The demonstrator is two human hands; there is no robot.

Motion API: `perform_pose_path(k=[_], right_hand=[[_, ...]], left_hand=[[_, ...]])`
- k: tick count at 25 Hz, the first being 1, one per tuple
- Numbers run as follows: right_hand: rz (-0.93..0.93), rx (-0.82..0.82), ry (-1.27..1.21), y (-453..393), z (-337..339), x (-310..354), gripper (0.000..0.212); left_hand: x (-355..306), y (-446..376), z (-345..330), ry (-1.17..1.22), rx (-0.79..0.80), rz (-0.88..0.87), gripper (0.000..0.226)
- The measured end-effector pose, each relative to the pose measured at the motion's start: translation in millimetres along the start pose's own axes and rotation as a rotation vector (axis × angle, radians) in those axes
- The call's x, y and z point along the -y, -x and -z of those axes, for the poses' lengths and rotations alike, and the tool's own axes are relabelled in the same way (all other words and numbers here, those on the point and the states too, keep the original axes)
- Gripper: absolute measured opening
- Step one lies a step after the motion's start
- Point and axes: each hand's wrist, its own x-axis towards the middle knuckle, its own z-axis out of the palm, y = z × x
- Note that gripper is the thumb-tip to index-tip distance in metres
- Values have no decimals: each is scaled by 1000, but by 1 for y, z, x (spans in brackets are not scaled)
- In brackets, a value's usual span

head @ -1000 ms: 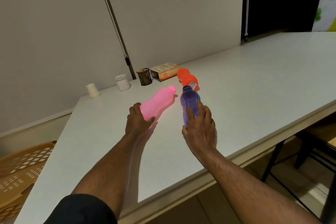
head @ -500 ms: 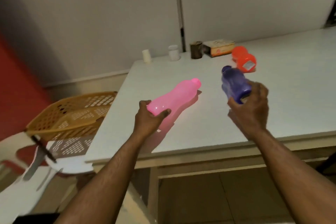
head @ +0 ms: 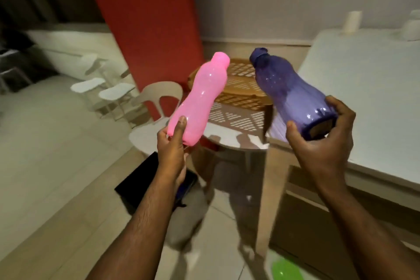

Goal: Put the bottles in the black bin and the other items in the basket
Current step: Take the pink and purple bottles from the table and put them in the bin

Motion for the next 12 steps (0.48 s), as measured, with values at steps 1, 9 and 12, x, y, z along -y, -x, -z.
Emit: perform_pose_path(k=[1, 9, 12], right_hand=[[22, 57, -5, 17, -29, 2, 83], [-787, 387, -147, 155, -225, -72, 57], [-1268, 355, -150, 204, -252, -110, 44]], left_hand=[[-1, -12, 35, 6, -49, 12, 56], [67, -69, 273, -198, -472, 352, 52], [104, -65, 322, -157, -564, 577, 55]])
